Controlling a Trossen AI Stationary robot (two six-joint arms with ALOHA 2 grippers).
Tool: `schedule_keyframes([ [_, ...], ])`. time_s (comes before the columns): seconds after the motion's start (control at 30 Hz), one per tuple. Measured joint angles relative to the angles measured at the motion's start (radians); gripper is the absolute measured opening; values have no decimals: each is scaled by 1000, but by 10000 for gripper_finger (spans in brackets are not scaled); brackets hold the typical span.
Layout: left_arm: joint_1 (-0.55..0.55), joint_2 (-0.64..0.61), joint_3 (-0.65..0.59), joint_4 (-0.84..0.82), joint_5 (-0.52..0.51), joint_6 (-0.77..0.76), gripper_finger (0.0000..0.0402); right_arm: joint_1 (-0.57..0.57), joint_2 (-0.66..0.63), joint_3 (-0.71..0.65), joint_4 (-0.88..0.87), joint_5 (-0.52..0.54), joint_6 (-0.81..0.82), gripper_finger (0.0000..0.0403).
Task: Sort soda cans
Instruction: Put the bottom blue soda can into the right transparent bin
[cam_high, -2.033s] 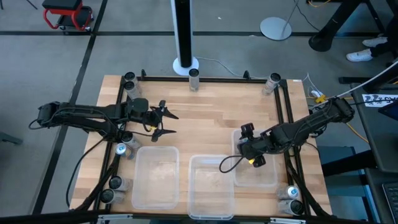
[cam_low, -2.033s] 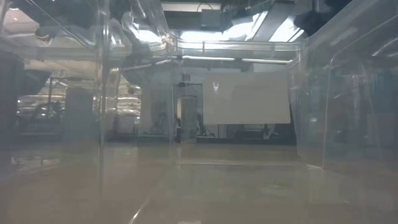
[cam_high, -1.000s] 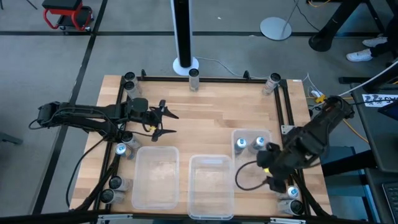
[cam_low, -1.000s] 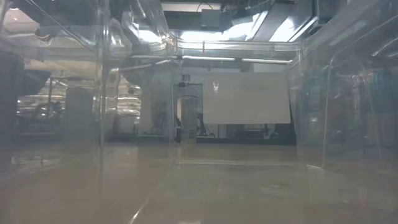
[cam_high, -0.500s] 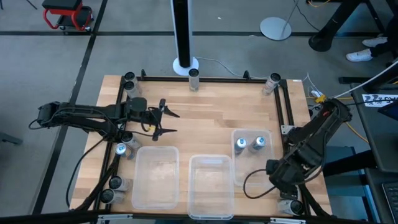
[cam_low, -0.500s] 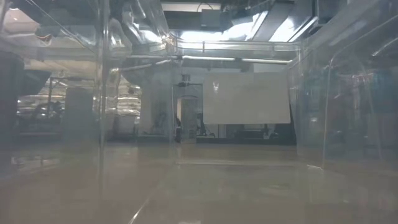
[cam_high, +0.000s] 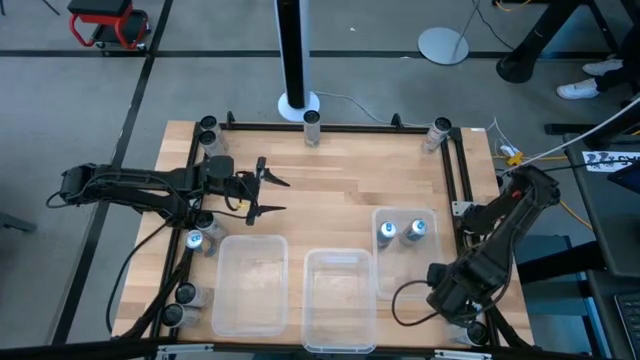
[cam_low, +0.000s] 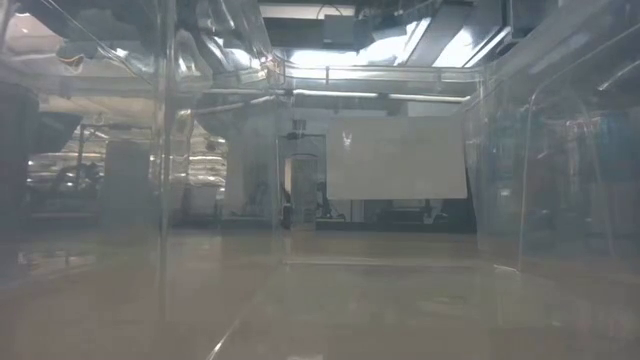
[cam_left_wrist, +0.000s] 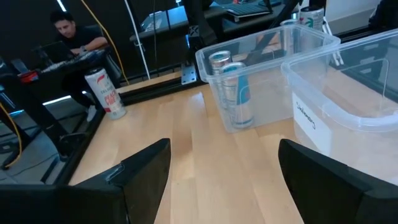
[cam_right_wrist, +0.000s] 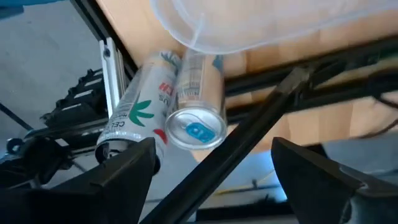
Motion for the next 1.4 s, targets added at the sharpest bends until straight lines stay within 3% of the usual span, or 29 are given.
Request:
schedule_keyframes([
  [0.5, 0, 0, 0, -6, 0, -9, 288, -10, 27, -73, 70, -51, 36, 319],
  [1.0, 0, 0, 0, -6, 0, -6, 288, -13, 27, -191, 167, -182, 6, 319],
  [1.4, 0, 0, 0, -5, 0, -6, 288, -13, 26, -285, 265, -179, -31, 319],
])
